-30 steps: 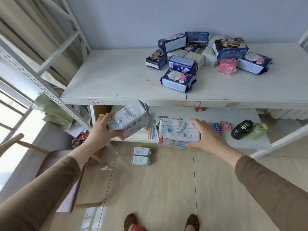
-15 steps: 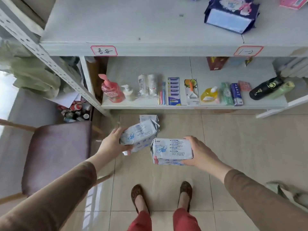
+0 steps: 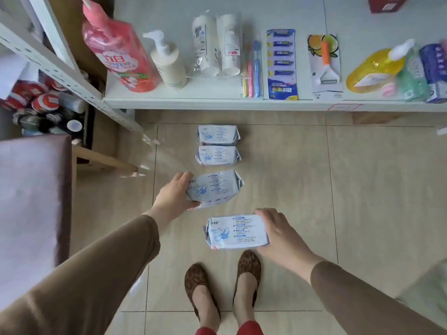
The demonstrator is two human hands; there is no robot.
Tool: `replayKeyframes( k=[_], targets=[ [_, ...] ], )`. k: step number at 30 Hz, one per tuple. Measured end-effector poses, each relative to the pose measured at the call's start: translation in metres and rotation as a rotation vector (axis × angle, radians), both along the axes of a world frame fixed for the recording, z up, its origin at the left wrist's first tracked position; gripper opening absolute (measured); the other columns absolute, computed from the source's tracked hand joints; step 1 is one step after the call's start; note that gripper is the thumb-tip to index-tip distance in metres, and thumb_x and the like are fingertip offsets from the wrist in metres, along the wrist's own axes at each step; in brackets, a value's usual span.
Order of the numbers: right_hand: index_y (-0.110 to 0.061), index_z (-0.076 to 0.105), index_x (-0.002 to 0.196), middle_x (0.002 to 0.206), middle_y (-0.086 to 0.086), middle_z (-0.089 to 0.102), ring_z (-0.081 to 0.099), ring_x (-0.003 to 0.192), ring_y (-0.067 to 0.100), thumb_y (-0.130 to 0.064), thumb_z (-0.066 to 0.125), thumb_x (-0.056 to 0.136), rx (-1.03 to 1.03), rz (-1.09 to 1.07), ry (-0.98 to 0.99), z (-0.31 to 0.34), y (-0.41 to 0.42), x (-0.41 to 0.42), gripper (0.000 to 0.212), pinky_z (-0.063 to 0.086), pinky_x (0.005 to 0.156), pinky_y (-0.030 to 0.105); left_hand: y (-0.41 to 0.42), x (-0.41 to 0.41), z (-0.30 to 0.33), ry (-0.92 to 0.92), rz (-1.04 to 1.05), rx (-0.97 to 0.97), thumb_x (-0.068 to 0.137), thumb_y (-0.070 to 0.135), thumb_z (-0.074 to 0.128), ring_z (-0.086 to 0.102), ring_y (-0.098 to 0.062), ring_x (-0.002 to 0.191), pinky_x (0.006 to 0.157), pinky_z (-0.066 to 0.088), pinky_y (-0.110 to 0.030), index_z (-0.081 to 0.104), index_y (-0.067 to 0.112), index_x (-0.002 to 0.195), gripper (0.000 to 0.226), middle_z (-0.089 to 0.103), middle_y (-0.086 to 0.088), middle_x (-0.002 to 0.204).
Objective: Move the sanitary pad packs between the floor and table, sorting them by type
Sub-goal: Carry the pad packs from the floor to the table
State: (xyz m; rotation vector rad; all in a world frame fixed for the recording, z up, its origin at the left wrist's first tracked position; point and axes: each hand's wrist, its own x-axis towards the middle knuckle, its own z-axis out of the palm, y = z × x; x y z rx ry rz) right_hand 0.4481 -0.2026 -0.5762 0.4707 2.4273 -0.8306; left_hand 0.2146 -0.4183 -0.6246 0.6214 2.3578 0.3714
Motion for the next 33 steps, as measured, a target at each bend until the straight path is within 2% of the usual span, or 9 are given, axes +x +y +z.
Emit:
replayKeyframes(
  k=[7,13,20,24,29,33],
  targets=[
    [-0.030,0.037,0.142,0.137,-0.007,0.033,0.048,0.110,0.019,-0.009,0.069,0.072,-0.052,-0.013,0.054,-0.130,-0.004,-0.021,0.080,0.054,0.077,0.035,0.023,-0.020,-0.126,0.014,-0.055,0.001,0.064,0.032,0.088,0.060,-0.022,0.093,0.077,0.057,-0.036,0.039,0.031,0.132,0.084,0.041,0.003,0.123],
    [-0.029,0.037,0.144,0.136,-0.002,0.035,0.050,0.116,0.018,-0.007,0.068,0.074,-0.079,-0.033,0.090,-0.196,-0.011,-0.040,0.080,0.054,0.079,0.034,0.033,-0.030,-0.191,0.021,-0.049,0.034,0.071,0.027,0.085,0.059,-0.025,0.102,0.082,0.054,-0.035,0.032,0.026,0.142,0.089,0.042,-0.003,0.129],
    [-0.031,0.036,0.141,0.132,-0.001,0.039,0.049,0.116,0.018,-0.004,0.067,0.074,-0.097,-0.105,0.147,-0.229,-0.015,-0.058,0.078,0.053,0.080,0.033,0.046,-0.048,-0.213,0.014,0.014,0.110,0.073,0.019,0.084,0.061,-0.025,0.107,0.081,0.052,-0.036,0.034,0.025,0.135,0.080,0.048,-0.001,0.132],
    [-0.029,0.037,0.140,0.131,0.000,0.041,0.048,0.118,0.022,-0.001,0.067,0.074,-0.077,-0.151,0.153,-0.239,-0.015,-0.071,0.078,0.054,0.083,0.037,0.049,-0.053,-0.214,-0.004,0.044,0.131,0.074,0.018,0.083,0.062,-0.026,0.105,0.081,0.054,-0.037,0.031,0.031,0.136,0.082,0.047,0.000,0.135],
    [-0.020,0.038,0.142,0.131,0.006,0.041,0.048,0.116,0.028,0.002,0.065,0.074,-0.022,-0.163,0.153,-0.246,-0.016,-0.089,0.076,0.053,0.082,0.042,0.030,-0.059,-0.210,0.005,0.003,0.083,0.075,0.001,0.071,0.062,-0.024,0.097,0.067,0.046,-0.031,0.021,0.039,0.140,0.090,0.043,0.001,0.133],
    [-0.016,0.035,0.142,0.132,0.006,0.043,0.049,0.116,0.025,-0.003,0.066,0.081,0.042,-0.208,0.148,-0.250,-0.022,-0.098,0.070,0.053,0.077,0.039,0.010,-0.058,-0.204,0.008,0.018,0.054,0.080,-0.005,0.061,0.062,-0.026,0.101,0.076,0.057,-0.042,0.019,0.040,0.142,0.087,0.036,0.004,0.140]
  ],
)
